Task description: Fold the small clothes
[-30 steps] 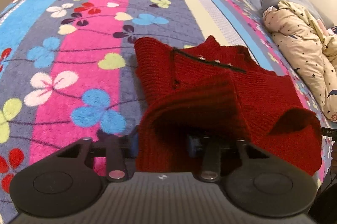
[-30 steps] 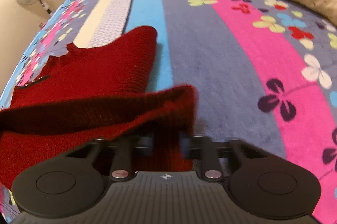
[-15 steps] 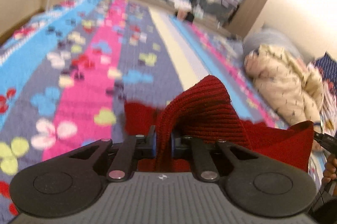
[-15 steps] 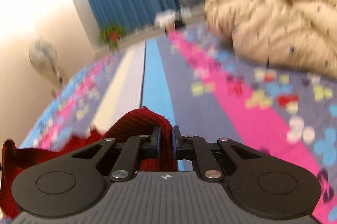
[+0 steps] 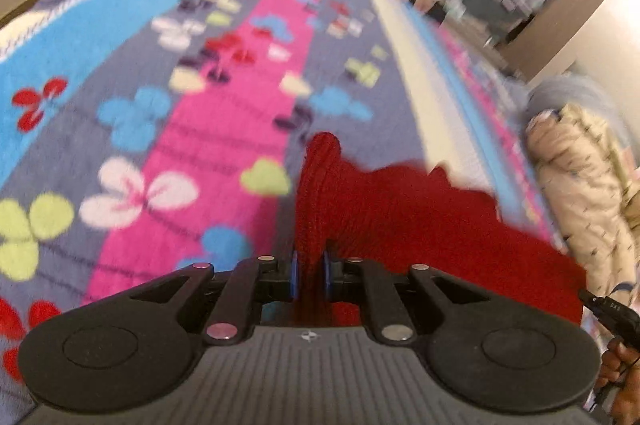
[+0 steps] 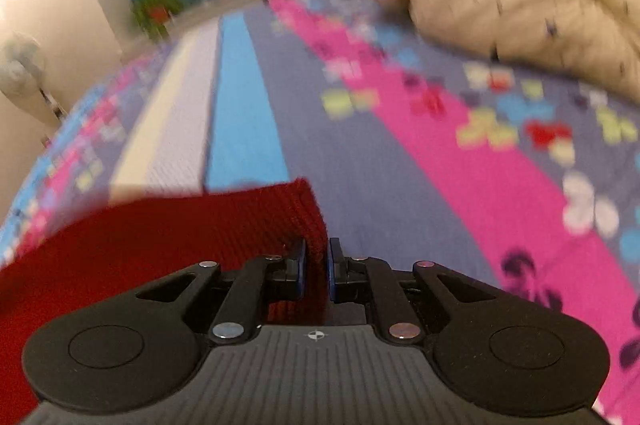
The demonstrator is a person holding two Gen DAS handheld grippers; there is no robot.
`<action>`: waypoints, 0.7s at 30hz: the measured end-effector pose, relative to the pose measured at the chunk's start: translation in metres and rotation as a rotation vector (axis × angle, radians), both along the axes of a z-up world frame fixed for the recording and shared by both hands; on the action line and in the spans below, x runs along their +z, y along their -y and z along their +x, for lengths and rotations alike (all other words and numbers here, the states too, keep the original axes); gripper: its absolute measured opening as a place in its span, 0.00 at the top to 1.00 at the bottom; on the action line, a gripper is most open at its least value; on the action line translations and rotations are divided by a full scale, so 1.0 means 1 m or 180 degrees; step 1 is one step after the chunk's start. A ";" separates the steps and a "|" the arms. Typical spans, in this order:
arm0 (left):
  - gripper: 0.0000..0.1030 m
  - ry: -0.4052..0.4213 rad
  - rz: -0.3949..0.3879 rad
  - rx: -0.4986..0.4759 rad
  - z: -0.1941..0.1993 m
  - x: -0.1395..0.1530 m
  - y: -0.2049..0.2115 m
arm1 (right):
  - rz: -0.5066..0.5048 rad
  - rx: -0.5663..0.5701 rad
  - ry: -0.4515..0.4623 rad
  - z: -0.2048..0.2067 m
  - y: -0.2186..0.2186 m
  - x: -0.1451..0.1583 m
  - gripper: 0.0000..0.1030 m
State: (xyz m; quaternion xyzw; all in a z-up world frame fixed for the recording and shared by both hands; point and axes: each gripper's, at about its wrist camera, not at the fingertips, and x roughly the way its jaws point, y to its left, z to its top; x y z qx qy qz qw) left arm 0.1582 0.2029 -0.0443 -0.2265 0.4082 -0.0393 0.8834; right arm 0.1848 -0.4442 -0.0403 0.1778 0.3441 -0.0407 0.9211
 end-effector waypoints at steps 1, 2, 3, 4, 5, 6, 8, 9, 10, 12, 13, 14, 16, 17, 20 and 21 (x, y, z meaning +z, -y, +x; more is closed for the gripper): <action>0.89 0.0108 -0.0005 -0.0001 0.000 0.005 0.000 | -0.0027 -0.0005 0.0180 -0.001 0.000 0.007 0.90; 0.89 0.0228 0.0013 -0.0005 -0.001 0.011 0.002 | -0.0032 -0.0022 0.0323 -0.002 0.001 0.011 0.90; 0.89 0.0356 0.0049 -0.0011 -0.002 0.016 0.006 | -0.0038 -0.0044 0.0453 -0.004 0.001 0.015 0.90; 0.89 0.0492 0.0105 -0.0019 -0.003 0.021 0.010 | -0.0076 -0.0054 0.0548 -0.003 0.001 0.017 0.90; 0.89 0.0601 0.0164 -0.0021 -0.003 0.024 0.012 | -0.0135 -0.0058 0.0631 0.000 0.000 0.019 0.90; 0.89 0.0687 0.0224 -0.0004 -0.003 0.026 0.014 | -0.0205 -0.0066 0.0725 0.001 -0.003 0.021 0.91; 0.88 0.0739 0.0267 0.0080 -0.005 0.029 0.013 | -0.0318 -0.0075 0.0804 0.004 -0.006 0.023 0.91; 0.88 0.0713 0.0261 0.0118 -0.002 0.026 0.013 | -0.0384 -0.0056 0.0760 0.008 -0.007 0.019 0.90; 0.85 0.0660 0.0268 0.0117 0.001 0.022 0.013 | -0.0419 -0.0031 0.0652 0.013 -0.007 0.014 0.90; 0.81 0.0386 0.0290 0.0112 0.010 0.010 0.013 | -0.0304 0.0051 0.0170 0.033 -0.003 -0.007 0.87; 0.81 0.0224 0.0284 0.0136 0.012 0.003 0.010 | -0.0229 0.0032 -0.0074 0.040 0.001 -0.017 0.85; 0.81 0.0093 0.0256 0.0162 0.013 -0.002 0.008 | -0.0145 0.0020 -0.0260 0.044 0.004 -0.025 0.76; 0.71 -0.0039 0.0050 0.0206 0.007 -0.004 -0.002 | 0.0037 0.0012 -0.0350 0.039 0.011 -0.026 0.73; 0.66 -0.0075 -0.0115 0.0205 0.003 -0.003 -0.006 | 0.0147 0.0002 -0.0321 0.033 0.015 -0.022 0.71; 0.47 -0.0252 -0.0455 0.0132 -0.012 -0.003 -0.012 | 0.0584 -0.0064 -0.0370 0.014 0.030 -0.020 0.56; 0.46 -0.0304 -0.0497 0.0090 -0.014 -0.003 -0.012 | 0.0668 -0.0052 -0.0436 0.008 0.030 -0.023 0.53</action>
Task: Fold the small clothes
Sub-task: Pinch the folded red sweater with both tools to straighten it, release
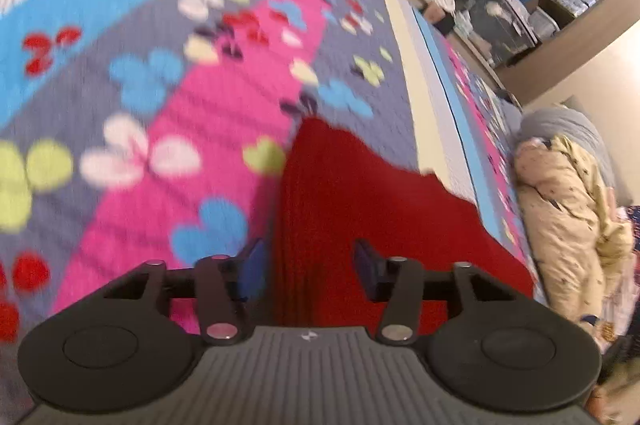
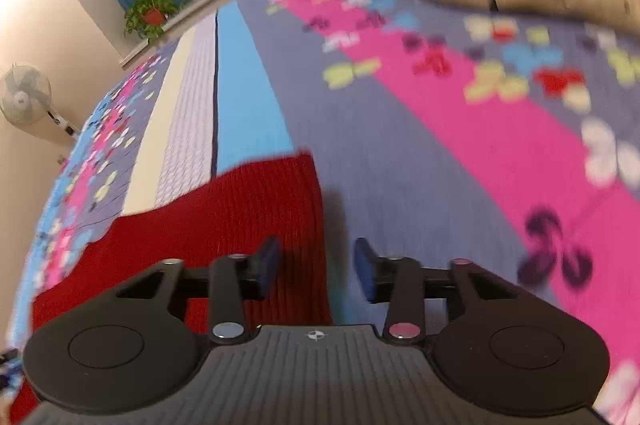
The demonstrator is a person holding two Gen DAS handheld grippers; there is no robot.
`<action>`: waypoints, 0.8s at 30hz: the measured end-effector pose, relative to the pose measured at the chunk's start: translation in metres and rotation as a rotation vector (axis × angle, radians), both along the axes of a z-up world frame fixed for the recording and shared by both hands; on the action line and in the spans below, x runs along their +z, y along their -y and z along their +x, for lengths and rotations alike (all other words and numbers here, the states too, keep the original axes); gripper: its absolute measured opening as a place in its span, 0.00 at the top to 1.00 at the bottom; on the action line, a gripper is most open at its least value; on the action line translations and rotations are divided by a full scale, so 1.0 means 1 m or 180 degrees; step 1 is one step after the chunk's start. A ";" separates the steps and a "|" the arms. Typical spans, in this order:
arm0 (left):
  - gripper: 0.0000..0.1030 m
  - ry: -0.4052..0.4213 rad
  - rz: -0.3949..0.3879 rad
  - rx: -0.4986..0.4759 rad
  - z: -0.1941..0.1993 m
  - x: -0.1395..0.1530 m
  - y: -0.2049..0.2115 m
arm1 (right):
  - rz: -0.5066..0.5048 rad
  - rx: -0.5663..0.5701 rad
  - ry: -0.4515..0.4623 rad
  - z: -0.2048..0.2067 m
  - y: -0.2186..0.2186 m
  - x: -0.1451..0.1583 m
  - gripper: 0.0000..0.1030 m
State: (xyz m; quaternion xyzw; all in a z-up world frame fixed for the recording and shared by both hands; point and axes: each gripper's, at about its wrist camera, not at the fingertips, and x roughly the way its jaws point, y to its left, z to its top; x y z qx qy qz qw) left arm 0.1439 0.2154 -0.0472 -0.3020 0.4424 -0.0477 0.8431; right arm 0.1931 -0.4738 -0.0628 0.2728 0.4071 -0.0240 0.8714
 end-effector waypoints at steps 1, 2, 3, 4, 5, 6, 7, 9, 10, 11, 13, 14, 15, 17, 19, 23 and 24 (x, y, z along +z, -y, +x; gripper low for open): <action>0.44 -0.0051 -0.0019 -0.0065 -0.004 0.000 0.001 | 0.0074 0.0045 -0.0083 -0.006 0.000 -0.003 0.53; 0.44 -0.0104 -0.0007 -0.0143 -0.008 -0.002 0.004 | 0.0112 0.0106 -0.0159 -0.011 -0.002 -0.004 0.51; 0.42 -0.0156 0.0029 -0.0216 -0.012 -0.004 0.007 | 0.0112 0.0194 -0.0234 -0.016 -0.004 -0.005 0.48; 0.42 -0.0204 0.0078 -0.0279 -0.018 -0.005 0.009 | 0.0077 0.0254 -0.0270 -0.023 -0.008 -0.005 0.46; 0.42 -0.0254 0.0134 -0.0332 -0.022 -0.006 0.012 | 0.0027 0.0306 -0.0284 -0.029 -0.009 -0.003 0.44; 0.42 -0.0304 0.0185 -0.0368 -0.027 -0.008 0.014 | -0.0010 0.0337 -0.0284 -0.038 -0.014 0.000 0.41; 0.42 -0.0338 0.0220 -0.0395 -0.034 -0.008 0.016 | -0.0029 0.0359 -0.0297 -0.046 -0.015 0.001 0.39; 0.42 -0.0351 0.0254 -0.0415 -0.044 -0.008 0.017 | 0.0022 0.0370 -0.0375 -0.061 -0.015 0.001 0.35; 0.42 -0.0339 0.0259 -0.0416 -0.050 -0.006 0.017 | 0.0066 0.0392 -0.0409 -0.070 -0.015 0.001 0.35; 0.42 -0.0326 0.0257 -0.0413 -0.056 -0.005 0.017 | 0.0091 0.0421 -0.0428 -0.077 -0.016 0.001 0.35; 0.43 -0.0309 0.0274 -0.0424 -0.065 -0.004 0.020 | 0.0096 0.0504 -0.0430 -0.090 -0.022 0.000 0.35; 0.44 -0.0302 0.0315 -0.0443 -0.068 -0.004 0.022 | 0.0089 0.0562 -0.0426 -0.094 -0.024 0.000 0.37; 0.56 -0.0284 0.0366 -0.0455 -0.073 -0.002 0.025 | 0.0059 0.0640 -0.0416 -0.097 -0.028 0.000 0.43; 0.81 -0.0223 0.0401 -0.0489 -0.078 0.001 0.030 | -0.0005 0.0754 -0.0352 -0.103 -0.032 0.002 0.80; 0.84 -0.0050 0.0419 -0.0452 -0.086 0.012 0.030 | -0.0057 0.0735 -0.0187 -0.111 -0.032 0.011 0.86; 0.86 0.0460 0.0100 -0.0231 -0.118 0.045 0.018 | 0.0293 0.0393 0.0459 -0.141 -0.013 0.046 0.88; 0.86 0.0550 0.0046 -0.0185 -0.127 0.051 0.015 | 0.0389 0.0313 0.0628 -0.152 -0.008 0.057 0.88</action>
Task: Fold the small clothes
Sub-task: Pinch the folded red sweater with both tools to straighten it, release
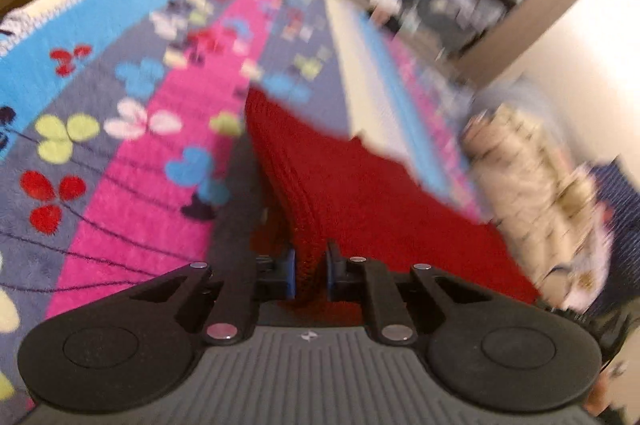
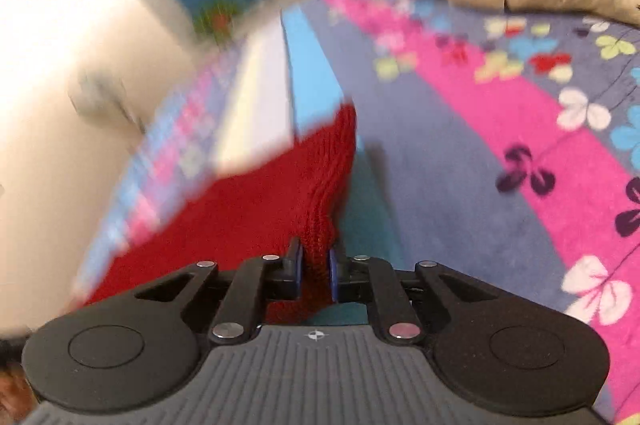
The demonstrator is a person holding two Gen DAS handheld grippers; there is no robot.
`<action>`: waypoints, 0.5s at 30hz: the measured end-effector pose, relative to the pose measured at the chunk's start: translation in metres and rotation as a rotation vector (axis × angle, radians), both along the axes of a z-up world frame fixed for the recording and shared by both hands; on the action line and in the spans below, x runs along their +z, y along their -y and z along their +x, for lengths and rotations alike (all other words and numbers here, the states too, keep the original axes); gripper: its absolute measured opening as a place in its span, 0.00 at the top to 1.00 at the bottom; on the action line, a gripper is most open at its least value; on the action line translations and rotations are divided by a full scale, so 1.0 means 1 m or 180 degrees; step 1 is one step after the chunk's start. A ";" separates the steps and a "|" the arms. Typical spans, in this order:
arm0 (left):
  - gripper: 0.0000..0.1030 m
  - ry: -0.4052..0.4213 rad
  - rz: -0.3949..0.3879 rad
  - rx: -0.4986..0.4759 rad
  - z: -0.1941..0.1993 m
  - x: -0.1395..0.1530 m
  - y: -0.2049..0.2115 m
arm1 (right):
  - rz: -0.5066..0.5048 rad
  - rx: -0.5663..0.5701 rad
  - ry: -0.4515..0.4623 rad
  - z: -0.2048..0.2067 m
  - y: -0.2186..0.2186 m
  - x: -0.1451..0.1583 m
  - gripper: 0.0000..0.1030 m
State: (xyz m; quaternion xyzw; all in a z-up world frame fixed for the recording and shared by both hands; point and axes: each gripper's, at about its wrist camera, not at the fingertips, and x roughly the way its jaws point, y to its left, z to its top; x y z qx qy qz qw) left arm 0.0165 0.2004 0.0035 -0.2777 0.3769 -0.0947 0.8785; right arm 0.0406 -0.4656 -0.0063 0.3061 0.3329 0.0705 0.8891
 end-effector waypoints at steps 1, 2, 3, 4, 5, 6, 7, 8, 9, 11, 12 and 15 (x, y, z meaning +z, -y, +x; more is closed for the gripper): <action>0.86 0.0037 -0.0036 0.0027 -0.010 0.003 -0.003 | 0.0022 -0.0051 0.0090 -0.009 0.002 0.007 0.88; 0.86 0.0005 -0.0034 0.0044 -0.016 0.003 -0.004 | 0.0015 -0.0101 0.0143 -0.018 0.003 0.011 0.88; 0.86 -0.0091 -0.0011 0.0053 -0.018 0.001 -0.005 | 0.0017 -0.0136 0.0144 -0.025 0.005 0.012 0.88; 0.84 -0.0260 0.0001 0.0062 -0.018 -0.005 -0.006 | 0.0001 -0.0141 0.0047 -0.028 0.008 0.009 0.88; 0.82 -0.0502 0.0039 0.0093 -0.014 -0.015 -0.007 | -0.0042 -0.0119 -0.0164 -0.025 0.010 0.001 0.87; 0.79 -0.0680 0.0157 0.0148 -0.010 -0.022 -0.007 | -0.0085 -0.0074 -0.0450 -0.019 0.010 -0.013 0.86; 0.78 -0.0843 0.0382 0.0255 -0.005 -0.027 -0.007 | -0.0162 -0.0043 -0.0743 -0.013 0.009 -0.027 0.85; 0.77 -0.0918 0.0552 0.0337 -0.002 -0.028 -0.007 | -0.0315 -0.0033 -0.1014 -0.009 0.006 -0.040 0.84; 0.77 -0.0860 0.0630 0.0401 -0.001 -0.025 -0.007 | -0.0449 -0.0045 -0.1080 -0.008 0.002 -0.045 0.81; 0.77 -0.0477 0.0595 0.0340 -0.005 -0.009 -0.002 | -0.0726 -0.0064 -0.0872 -0.012 -0.006 -0.033 0.79; 0.76 -0.0287 0.0562 0.0236 -0.008 -0.002 0.002 | -0.0915 -0.0112 -0.0676 -0.018 -0.010 -0.023 0.79; 0.70 -0.0139 0.0568 -0.0206 -0.004 0.001 0.028 | -0.1098 -0.0100 -0.0280 -0.028 -0.015 -0.004 0.75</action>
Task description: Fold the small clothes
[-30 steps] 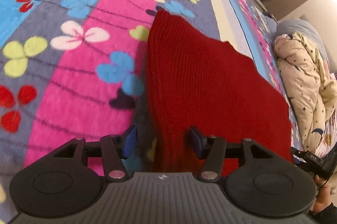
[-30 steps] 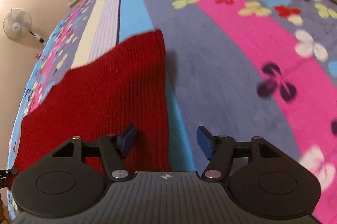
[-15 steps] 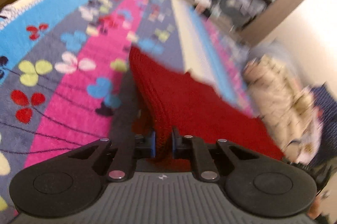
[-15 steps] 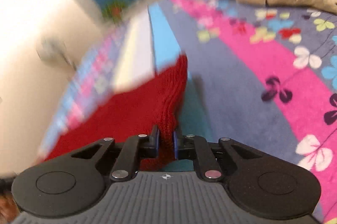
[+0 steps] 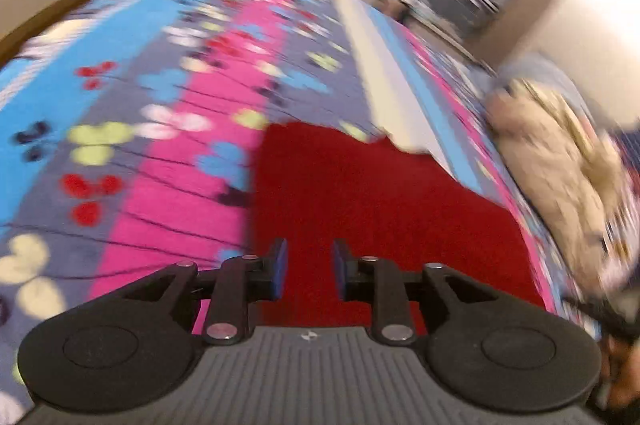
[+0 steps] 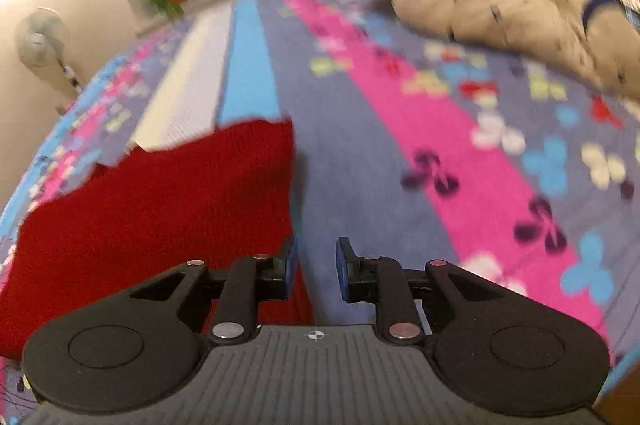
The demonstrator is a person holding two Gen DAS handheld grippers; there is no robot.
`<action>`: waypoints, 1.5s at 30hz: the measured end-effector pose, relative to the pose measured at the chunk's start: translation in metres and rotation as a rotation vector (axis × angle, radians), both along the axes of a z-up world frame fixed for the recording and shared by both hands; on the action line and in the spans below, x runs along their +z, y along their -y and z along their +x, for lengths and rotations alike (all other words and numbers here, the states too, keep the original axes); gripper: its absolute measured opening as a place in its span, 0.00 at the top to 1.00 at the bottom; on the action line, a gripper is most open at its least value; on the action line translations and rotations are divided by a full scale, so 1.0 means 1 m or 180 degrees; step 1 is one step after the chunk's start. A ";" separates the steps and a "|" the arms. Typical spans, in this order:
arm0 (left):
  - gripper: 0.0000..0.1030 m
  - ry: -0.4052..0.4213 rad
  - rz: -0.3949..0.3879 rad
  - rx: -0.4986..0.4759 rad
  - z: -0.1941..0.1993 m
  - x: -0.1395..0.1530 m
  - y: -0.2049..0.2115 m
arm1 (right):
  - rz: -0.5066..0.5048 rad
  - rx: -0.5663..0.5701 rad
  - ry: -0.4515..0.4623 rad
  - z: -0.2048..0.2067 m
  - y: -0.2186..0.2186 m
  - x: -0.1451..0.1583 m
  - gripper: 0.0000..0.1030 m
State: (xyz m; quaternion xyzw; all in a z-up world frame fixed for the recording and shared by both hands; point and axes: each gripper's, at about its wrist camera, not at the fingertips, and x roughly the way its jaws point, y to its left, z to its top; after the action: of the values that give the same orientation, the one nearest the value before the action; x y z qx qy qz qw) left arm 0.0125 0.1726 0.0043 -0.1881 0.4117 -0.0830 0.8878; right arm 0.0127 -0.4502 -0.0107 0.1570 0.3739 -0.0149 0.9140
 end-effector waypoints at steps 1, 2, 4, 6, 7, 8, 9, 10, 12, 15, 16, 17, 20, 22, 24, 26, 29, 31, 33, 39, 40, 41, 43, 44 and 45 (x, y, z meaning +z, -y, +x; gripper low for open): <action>0.70 -0.0073 0.0087 -0.0146 0.005 -0.004 0.011 | 0.0080 0.0059 0.0035 0.000 0.000 0.000 0.72; 0.70 -0.0176 0.0245 -0.0260 0.009 -0.011 0.023 | 0.0177 0.0135 0.0015 0.003 -0.001 -0.002 0.66; 0.70 -0.0489 0.0627 -0.0374 0.018 -0.031 0.042 | 0.0250 0.0290 -0.0198 0.010 -0.007 -0.014 0.57; 0.70 -0.0698 0.0899 -0.0430 0.024 -0.046 0.055 | 0.0027 0.0390 -0.0659 0.023 -0.019 -0.036 0.52; 0.68 -0.0675 0.0976 -0.0457 0.024 -0.048 0.060 | -0.0082 0.0398 -0.0857 0.025 -0.022 -0.047 0.52; 0.66 -0.0636 0.1022 -0.0476 0.025 -0.047 0.062 | -0.0114 0.0377 -0.0942 0.023 -0.023 -0.054 0.46; 0.64 -0.0620 0.1029 -0.0476 0.026 -0.047 0.063 | -0.0099 0.0325 -0.0929 0.022 -0.022 -0.054 0.45; 0.64 -0.0622 0.1015 -0.0461 0.022 -0.047 0.061 | -0.0077 0.0318 -0.0889 0.020 -0.022 -0.051 0.45; 0.63 -0.0606 0.0983 -0.0421 0.020 -0.045 0.059 | -0.0109 0.0328 -0.0843 0.018 -0.020 -0.049 0.45; 0.59 -0.0561 0.0912 -0.0394 0.018 -0.044 0.055 | -0.0186 0.0367 -0.0831 0.019 -0.024 -0.051 0.45; 0.59 -0.0550 0.0893 -0.0383 0.018 -0.044 0.055 | -0.0205 0.0376 -0.0821 0.017 -0.026 -0.050 0.45; 0.59 -0.0540 0.0875 -0.0370 0.018 -0.044 0.053 | -0.0213 0.0380 -0.0816 0.017 -0.027 -0.051 0.45; 0.56 -0.0517 0.0835 -0.0344 0.016 -0.038 0.056 | -0.0207 0.0365 -0.0821 0.017 -0.025 -0.047 0.44; 0.53 -0.0486 0.0839 -0.0340 0.015 -0.037 0.057 | -0.0216 0.0361 -0.0824 0.022 -0.024 -0.048 0.44; 0.52 -0.0437 0.0845 -0.0336 0.013 -0.034 0.058 | -0.0226 0.0362 -0.0823 0.022 -0.025 -0.048 0.44; 0.51 -0.0401 0.0820 -0.0327 0.012 -0.032 0.057 | -0.0226 0.0365 -0.0823 0.021 -0.025 -0.048 0.44; 0.51 -0.0471 0.0789 -0.0324 0.014 -0.035 0.056 | -0.0227 0.0353 -0.0834 0.021 -0.025 -0.048 0.42; 0.51 -0.0559 0.0834 -0.0367 0.016 -0.041 0.059 | -0.0247 0.0352 -0.0854 0.021 -0.026 -0.049 0.41; 0.51 -0.0612 0.0946 -0.0424 0.017 -0.047 0.064 | -0.0266 0.0350 -0.0871 0.021 -0.026 -0.050 0.40; 0.51 -0.0379 0.0977 -0.0304 0.008 -0.037 0.063 | -0.0286 0.0318 -0.0799 0.019 -0.026 -0.045 0.40; 0.51 -0.0269 0.0967 -0.0273 0.005 -0.031 0.063 | -0.0281 0.0309 -0.0754 0.018 -0.025 -0.042 0.40; 0.51 -0.0171 0.0945 -0.0268 0.001 -0.026 0.062 | -0.0269 0.0300 -0.0723 0.018 -0.024 -0.041 0.40; 0.51 -0.0104 0.0880 -0.0293 -0.004 -0.022 0.063 | -0.0224 0.0285 -0.0753 0.019 -0.020 -0.043 0.40; 0.51 -0.0172 0.0911 -0.0329 -0.004 -0.026 0.065 | -0.0227 0.0294 -0.0820 0.020 -0.020 -0.047 0.40; 0.51 -0.0295 0.1008 -0.0358 -0.003 -0.033 0.068 | -0.0244 0.0306 -0.0881 0.021 -0.020 -0.050 0.40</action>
State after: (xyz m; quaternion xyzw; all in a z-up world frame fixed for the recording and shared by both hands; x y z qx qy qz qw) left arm 0.0100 0.1044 -0.0289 -0.0261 0.4700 -0.0579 0.8804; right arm 0.0335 -0.4303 -0.0611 0.1003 0.5025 -0.0069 0.8587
